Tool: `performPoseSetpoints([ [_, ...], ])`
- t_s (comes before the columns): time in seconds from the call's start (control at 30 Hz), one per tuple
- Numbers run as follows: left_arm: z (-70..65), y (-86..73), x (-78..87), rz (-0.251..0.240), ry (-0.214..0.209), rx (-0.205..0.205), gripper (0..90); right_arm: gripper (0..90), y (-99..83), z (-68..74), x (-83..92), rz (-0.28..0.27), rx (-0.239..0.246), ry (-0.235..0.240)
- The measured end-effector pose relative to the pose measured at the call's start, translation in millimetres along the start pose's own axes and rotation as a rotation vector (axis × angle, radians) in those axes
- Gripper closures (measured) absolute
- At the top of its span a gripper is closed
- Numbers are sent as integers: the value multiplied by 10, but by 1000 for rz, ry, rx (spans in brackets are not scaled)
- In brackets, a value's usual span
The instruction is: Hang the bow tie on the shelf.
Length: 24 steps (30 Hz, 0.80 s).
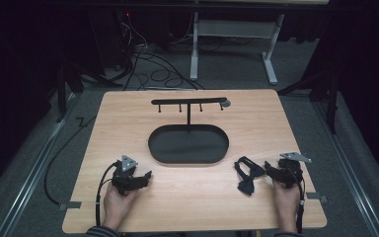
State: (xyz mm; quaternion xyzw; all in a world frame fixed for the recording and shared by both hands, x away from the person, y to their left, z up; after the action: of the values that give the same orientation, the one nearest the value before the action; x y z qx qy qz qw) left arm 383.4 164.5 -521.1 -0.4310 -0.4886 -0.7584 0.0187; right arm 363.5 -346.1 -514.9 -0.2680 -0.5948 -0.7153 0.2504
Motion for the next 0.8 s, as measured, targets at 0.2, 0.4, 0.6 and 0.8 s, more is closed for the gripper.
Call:
performPoseSetpoints([
  [0.2, 0, 0, 0, 0, 0, 1, 266, 368, -5, 13, 3, 8, 7, 7],
  [0.4, 0, 0, 0, 0, 0, 1, 266, 368, -11, 18, 6, 5, 8, 8],
  [0.6, -2, 1, -1, -1, 2, 4, 267, 393, -12, 22, 8, 6, 18, 19],
  [0.8, -1, 0, -1, -1, 1, 4, 266, 393, -11, 21, 8, 6, 18, 21],
])
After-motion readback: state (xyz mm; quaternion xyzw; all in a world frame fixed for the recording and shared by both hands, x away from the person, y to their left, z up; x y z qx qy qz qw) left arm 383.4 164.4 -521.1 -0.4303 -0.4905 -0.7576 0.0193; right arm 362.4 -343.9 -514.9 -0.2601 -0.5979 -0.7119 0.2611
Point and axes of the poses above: each handheld gripper's, and its own axes: x roughly backward along the jaws, y roughly out of its top, z roughly to its left, the point moved 2 cm from there along -x, roughly forward along the jaws, and after that the axes turned 13 degrees about -x, right-handed, at the moved point
